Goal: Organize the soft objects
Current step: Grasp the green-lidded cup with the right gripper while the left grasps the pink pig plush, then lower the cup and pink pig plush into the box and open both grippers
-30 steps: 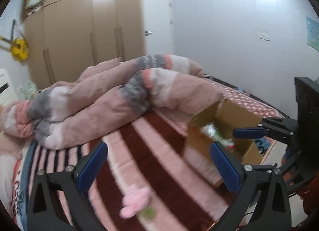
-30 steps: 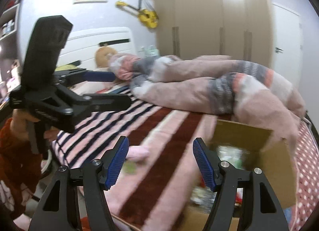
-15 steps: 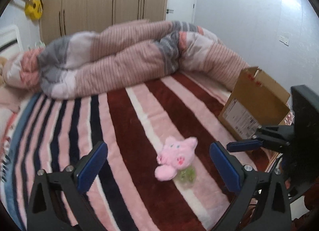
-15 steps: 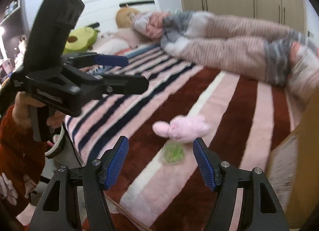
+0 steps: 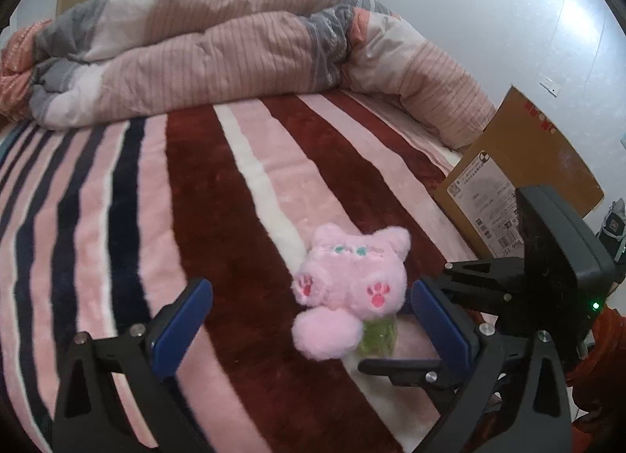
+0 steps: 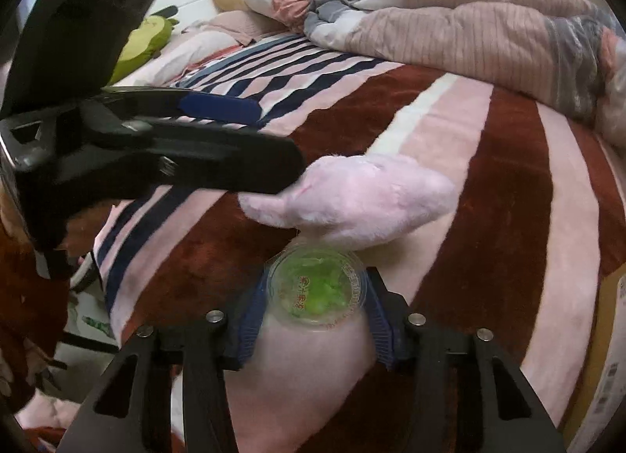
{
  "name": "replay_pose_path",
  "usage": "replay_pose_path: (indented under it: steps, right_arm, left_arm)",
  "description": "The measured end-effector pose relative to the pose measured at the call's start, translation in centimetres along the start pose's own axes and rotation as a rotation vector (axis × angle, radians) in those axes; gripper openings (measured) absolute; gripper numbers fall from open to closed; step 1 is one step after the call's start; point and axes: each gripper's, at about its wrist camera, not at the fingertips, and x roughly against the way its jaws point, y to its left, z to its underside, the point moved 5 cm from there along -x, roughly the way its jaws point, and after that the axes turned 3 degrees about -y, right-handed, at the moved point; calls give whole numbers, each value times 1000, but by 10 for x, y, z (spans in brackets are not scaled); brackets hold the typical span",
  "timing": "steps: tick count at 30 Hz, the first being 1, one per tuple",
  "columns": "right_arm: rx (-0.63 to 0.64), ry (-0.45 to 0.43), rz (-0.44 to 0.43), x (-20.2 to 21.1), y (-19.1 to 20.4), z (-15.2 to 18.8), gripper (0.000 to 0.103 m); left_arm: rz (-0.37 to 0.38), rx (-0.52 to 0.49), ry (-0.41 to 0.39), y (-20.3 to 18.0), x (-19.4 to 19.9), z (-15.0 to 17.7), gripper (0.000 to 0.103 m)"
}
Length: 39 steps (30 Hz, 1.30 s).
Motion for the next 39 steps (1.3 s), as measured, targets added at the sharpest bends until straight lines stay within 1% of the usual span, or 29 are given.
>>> replay_pose_path:
  steps: [2,4,6,8,13,14,15,16,18,22,26,28,32,39]
  right_arm:
    - [10,8,11,3,0,1,43]
    - [27,11,47,10,-1,2,43]
    - [28,14,78,17,-5,4,43]
    - [10,27,105,22,-13,7,43]
    - [-1,50,217,32,-31,15,43]
    - [0,52,227,33,-34,16,43]
    - [2,54,239,34,-36,17,43]
    - [1,55,248,35,-38,18,43]
    - [-9,54,246,35,-42,18,43]
    - [-25,43,240,39,-44,16,43]
    - [-31,17,217,49,-38,11,43]
    - [-26,-3,206,58,-31,4,43]
    - [-5,-50,187,79,-11,-10,43]
    - [37,-168,187,138,19,-37,43]
  left_arm:
    - [14,-1,9,-2,-7,1,101]
    - [28,-1,15,-5,-14,0,100]
    - [47,-1,24,-9,-20,1,95]
    - [60,-5,39,-15,-27,2,91]
    - [87,-33,83,-30,-46,9,81]
    - [89,-38,90,-32,-49,10,76]
    - [90,-43,98,-35,-53,12,68]
    - [86,-46,106,-36,-56,13,64]
    - [66,-54,117,-37,-62,15,61]
    - [53,-58,115,-39,-59,14,60]
    - [18,-63,95,-36,-44,10,59]
    - [15,-59,82,-36,-34,7,59]
    - [-13,-72,36,-41,-1,0,59]
    - [-73,-120,-65,-68,66,-18,58]
